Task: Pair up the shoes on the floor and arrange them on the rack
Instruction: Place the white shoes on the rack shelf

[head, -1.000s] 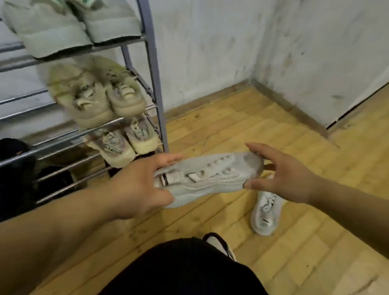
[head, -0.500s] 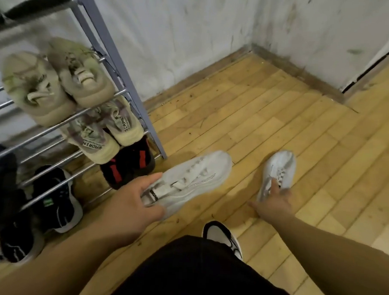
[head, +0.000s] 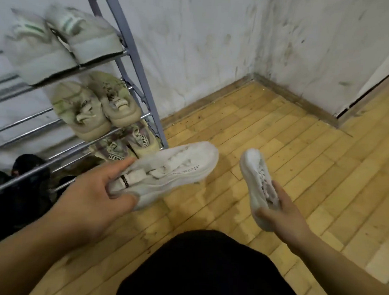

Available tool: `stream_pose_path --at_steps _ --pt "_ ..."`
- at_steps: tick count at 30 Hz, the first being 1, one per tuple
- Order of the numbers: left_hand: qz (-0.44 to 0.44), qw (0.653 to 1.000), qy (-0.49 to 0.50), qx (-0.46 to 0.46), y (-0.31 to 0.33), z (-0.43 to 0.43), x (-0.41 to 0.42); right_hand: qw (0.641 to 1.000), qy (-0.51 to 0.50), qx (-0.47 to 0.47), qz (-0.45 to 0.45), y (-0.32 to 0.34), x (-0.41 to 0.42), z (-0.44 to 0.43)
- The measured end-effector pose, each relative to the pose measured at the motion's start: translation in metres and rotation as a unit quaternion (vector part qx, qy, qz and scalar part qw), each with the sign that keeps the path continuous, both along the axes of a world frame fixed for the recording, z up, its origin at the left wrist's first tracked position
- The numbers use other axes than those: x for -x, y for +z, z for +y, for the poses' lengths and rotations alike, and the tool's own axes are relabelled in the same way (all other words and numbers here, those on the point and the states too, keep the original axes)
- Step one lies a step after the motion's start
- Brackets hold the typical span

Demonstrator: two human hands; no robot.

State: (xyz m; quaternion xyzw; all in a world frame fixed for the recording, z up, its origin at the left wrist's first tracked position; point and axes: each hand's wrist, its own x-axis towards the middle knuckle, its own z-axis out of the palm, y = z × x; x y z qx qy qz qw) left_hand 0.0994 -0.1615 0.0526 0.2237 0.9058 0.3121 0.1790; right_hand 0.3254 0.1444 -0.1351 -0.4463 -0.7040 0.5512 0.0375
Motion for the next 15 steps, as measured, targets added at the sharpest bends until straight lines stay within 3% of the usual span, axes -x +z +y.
stream_pose_path --at_steps 9,15 --pt "0.135 0.976 0.084 -0.147 0.126 -0.095 -0.036 0.954 0.167 -0.146 0.201 0.21 0.029 -0.049" --pt "0.168 0.902 0.222 -0.329 0.154 -0.156 -0.052 0.9 0.262 -0.236 0.255 0.311 0.08 -0.111"
